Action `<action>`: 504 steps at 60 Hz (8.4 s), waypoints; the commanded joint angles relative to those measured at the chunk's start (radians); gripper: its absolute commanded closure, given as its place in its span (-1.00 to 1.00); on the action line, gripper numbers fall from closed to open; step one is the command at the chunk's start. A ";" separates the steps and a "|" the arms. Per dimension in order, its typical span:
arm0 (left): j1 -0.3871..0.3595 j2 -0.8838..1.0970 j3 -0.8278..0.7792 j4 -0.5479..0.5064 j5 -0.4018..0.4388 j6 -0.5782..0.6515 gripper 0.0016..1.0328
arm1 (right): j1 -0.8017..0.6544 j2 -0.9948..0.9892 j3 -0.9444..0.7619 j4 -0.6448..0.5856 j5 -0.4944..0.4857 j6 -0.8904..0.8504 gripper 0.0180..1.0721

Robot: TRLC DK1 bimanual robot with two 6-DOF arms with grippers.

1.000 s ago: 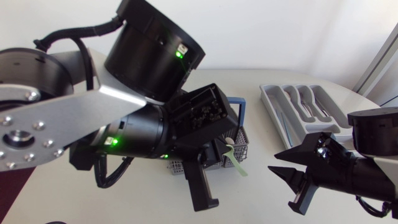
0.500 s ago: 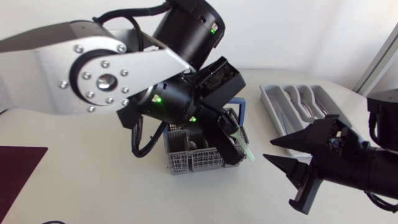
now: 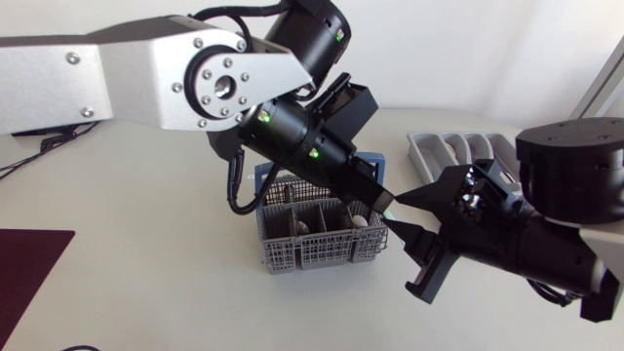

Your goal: Sort the cutlery from the basket into the organizer compartments.

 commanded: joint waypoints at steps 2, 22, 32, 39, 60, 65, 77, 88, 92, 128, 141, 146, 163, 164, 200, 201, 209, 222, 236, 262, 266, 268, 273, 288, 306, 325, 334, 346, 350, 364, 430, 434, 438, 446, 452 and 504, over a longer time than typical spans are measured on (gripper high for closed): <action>0.005 0.031 0.040 -0.022 0.023 -0.036 0.93 | 0.016 0.053 0.005 0.047 0.035 0.017 0.05; 0.035 0.040 0.045 -0.030 0.049 -0.062 0.93 | 0.019 0.119 0.000 0.121 0.072 0.020 0.07; 0.038 0.040 0.045 -0.034 0.063 -0.066 0.93 | 0.021 0.119 -0.009 0.127 0.084 0.020 0.39; 0.039 0.036 0.045 -0.034 0.063 -0.068 0.93 | 0.025 0.120 -0.010 0.119 0.084 0.020 0.68; 0.048 0.030 0.045 -0.036 0.063 -0.074 0.87 | 0.034 0.114 -0.018 0.099 0.081 0.027 0.89; 0.056 0.025 0.045 -0.036 0.063 -0.079 0.76 | 0.034 0.109 -0.021 0.088 0.081 0.030 0.89; 0.070 0.014 0.040 -0.036 0.063 -0.077 0.62 | 0.034 0.097 -0.033 0.073 0.081 0.039 0.89; 0.076 -0.003 0.040 -0.036 0.063 -0.079 0.51 | 0.039 0.089 -0.046 0.062 0.081 0.043 0.89; 0.076 -0.007 0.039 -0.036 0.063 -0.079 0.46 | 0.039 0.088 -0.050 0.062 0.081 0.043 0.89; 0.082 -0.049 0.033 -0.033 0.046 -0.054 0.17 | 0.030 0.053 -0.099 0.047 0.071 0.036 0.89; 0.084 -0.088 -0.007 -0.002 -0.190 0.009 0.14 | -0.170 0.000 -0.107 -0.025 -0.095 -0.041 0.89; 0.091 -0.098 -0.026 0.002 -0.279 0.023 0.14 | -0.289 -0.003 -0.104 -0.057 -0.190 -0.102 0.89; 0.102 -0.173 -0.151 0.091 -0.472 0.078 0.14 | -0.573 -0.009 -0.081 -0.186 -0.393 -0.325 0.89; 0.099 -0.179 -0.167 0.107 -0.491 0.087 0.14 | -0.591 -0.007 -0.081 -0.195 -0.403 -0.348 0.89; 0.068 -0.265 -0.355 0.268 -0.630 0.164 0.14 | -1.067 0.335 0.054 -0.343 -0.615 -0.951 0.89; 0.068 -0.266 -0.357 0.268 -0.630 0.164 0.14 | -1.078 0.352 0.065 -0.344 -0.615 -0.969 0.89; 0.065 -0.265 -0.368 0.271 -0.630 0.170 0.14 | -1.159 0.487 0.138 -0.344 -0.611 -1.118 0.89; 0.055 -0.271 -0.389 0.282 -0.630 0.190 0.14 | -1.242 0.675 0.272 -0.335 -0.600 -1.325 0.89; 0.030 -0.299 -0.426 0.295 -0.622 0.234 0.11 | -1.286 0.803 0.341 -0.235 -0.558 -1.454 0.89; -0.042 -0.288 -0.426 0.295 -0.581 0.265 0.03 | -1.306 0.979 0.471 -0.158 -0.442 -1.603 0.89; -0.050 -0.285 -0.423 0.295 -0.566 0.271 0.03 | -1.300 0.998 0.479 -0.155 -0.406 -1.609 0.89; -0.053 -0.285 -0.423 0.295 -0.560 0.274 0.03 | -1.297 1.005 0.479 -0.151 -0.394 -1.616 0.89; -0.059 -0.285 -0.418 0.291 -0.546 0.282 0.02 | -1.288 1.021 0.464 -0.099 -0.368 -1.622 0.89; -0.084 -0.266 -0.400 0.274 -0.526 0.308 0.01 | -1.251 1.050 0.428 -0.020 -0.325 -1.616 0.88; -0.100 -0.248 -0.388 0.262 -0.491 0.336 0.01 | -1.227 1.037 0.362 0.062 -0.311 -1.595 0.40; -0.134 -0.184 -0.312 0.214 -0.452 0.418 0.01 | -1.243 0.945 0.326 0.082 -0.336 -1.530 -0.14; -0.139 -0.139 -0.266 0.182 -0.423 0.489 0.00 | -1.245 0.859 0.315 -0.031 -0.390 -1.475 -0.14; -0.136 -0.090 -0.211 0.131 -0.388 0.567 -0.05 | -1.220 0.760 0.260 -0.120 -0.469 -1.369 -0.14; -0.134 -0.078 -0.202 0.120 -0.388 0.578 -0.05 | -1.191 0.729 0.244 -0.154 -0.483 -1.288 -0.14; -0.128 -0.087 -0.248 0.120 -0.386 0.592 -0.05 | -1.021 0.525 0.214 -0.313 -0.571 -0.949 -0.14; -0.064 -0.377 -0.590 0.160 -0.357 0.563 -0.04 | -0.311 0.614 0.421 -0.349 -0.479 0.143 -0.04; -0.062 -0.385 -0.596 0.162 -0.356 0.563 -0.05 | -0.302 0.623 0.418 -0.341 -0.472 0.149 0.04; -0.062 -0.389 -0.601 0.162 -0.356 0.563 -0.04 | -0.292 0.629 0.415 -0.330 -0.472 0.158 0.05; -0.062 -0.395 -0.610 0.163 -0.351 0.563 -0.04 | -0.268 0.643 0.410 -0.316 -0.459 0.172 0.12; -0.062 -0.400 -0.615 0.163 -0.351 0.563 -0.04 | -0.260 0.651 0.408 -0.310 -0.451 0.181 0.13; -0.062 -0.432 -0.645 0.163 -0.333 0.563 -0.04 | -0.211 0.677 0.381 -0.280 -0.347 0.206 0.88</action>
